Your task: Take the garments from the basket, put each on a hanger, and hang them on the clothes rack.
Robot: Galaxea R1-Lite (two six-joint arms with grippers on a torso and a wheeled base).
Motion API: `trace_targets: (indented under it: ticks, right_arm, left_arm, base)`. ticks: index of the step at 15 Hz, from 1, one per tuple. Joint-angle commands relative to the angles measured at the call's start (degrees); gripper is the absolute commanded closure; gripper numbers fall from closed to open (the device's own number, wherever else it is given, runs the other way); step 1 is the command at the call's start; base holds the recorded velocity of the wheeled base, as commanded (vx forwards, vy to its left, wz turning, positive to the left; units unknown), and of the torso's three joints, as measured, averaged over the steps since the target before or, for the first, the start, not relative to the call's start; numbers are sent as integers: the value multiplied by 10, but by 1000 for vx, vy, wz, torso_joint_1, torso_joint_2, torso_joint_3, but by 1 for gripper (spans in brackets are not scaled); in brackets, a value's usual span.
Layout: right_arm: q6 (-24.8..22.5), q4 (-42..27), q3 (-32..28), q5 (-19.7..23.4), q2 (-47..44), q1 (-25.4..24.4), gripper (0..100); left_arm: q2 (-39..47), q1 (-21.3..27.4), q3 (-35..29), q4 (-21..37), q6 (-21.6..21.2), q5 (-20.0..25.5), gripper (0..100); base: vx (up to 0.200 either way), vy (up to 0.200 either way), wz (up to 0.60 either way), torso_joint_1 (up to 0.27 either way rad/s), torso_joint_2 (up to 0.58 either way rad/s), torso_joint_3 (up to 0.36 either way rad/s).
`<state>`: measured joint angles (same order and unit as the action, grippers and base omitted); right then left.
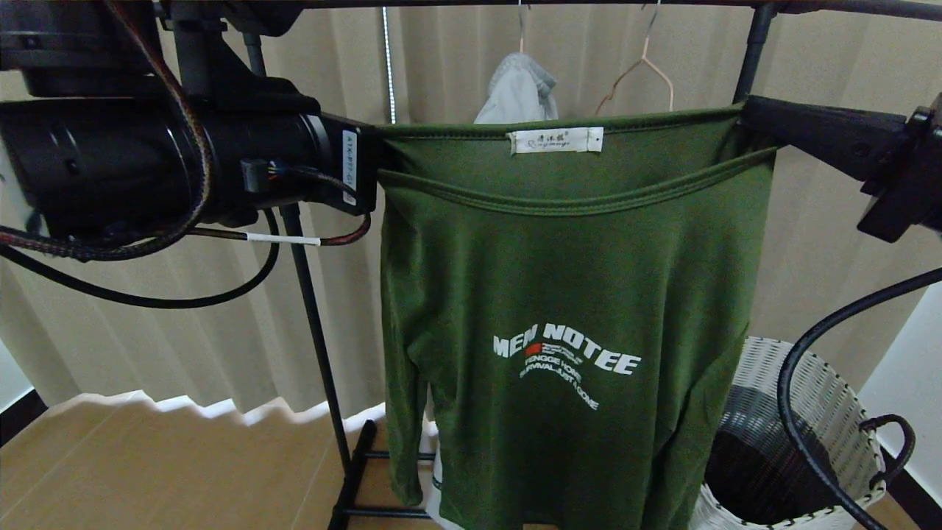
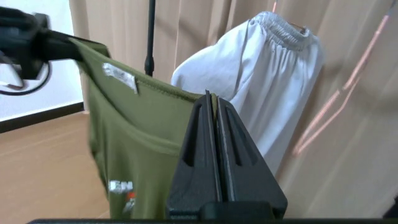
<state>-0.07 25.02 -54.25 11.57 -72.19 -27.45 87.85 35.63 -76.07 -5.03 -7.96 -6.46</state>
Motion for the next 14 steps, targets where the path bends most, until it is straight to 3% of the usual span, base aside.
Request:
trace_targets:
  ticks: [1, 8, 12, 13, 14]
  right_arm:
    - [0, 0, 5, 0, 9, -1, 100]
    - [0, 0, 5, 1, -9, -1, 100]
    - [-1, -1, 8, 0, -10, -1, 100]
    - [-1, -3, 9, 0, -10, -1, 0]
    - [-1, -6, 11, 0, -10, -1, 0]
  left_arm:
    - [5, -1, 0, 0, 0, 0, 100]
    - [-23, -4, 39, -2, 1, 0, 100]
    - [-20, -4, 41, -45, 0, 1, 100]
    - [-21, -4, 42, -45, 0, 1, 100]
    - [-21, -4, 43, -45, 1, 0, 100]
  base:
    - [0, 0, 0, 0, 0, 0]
    - [0, 0, 0, 0, 0, 0]
    - [0, 0, 0, 0, 0, 0]
    - [0, 0, 0, 0, 0, 0]
    - [0, 0, 0, 0, 0, 0]
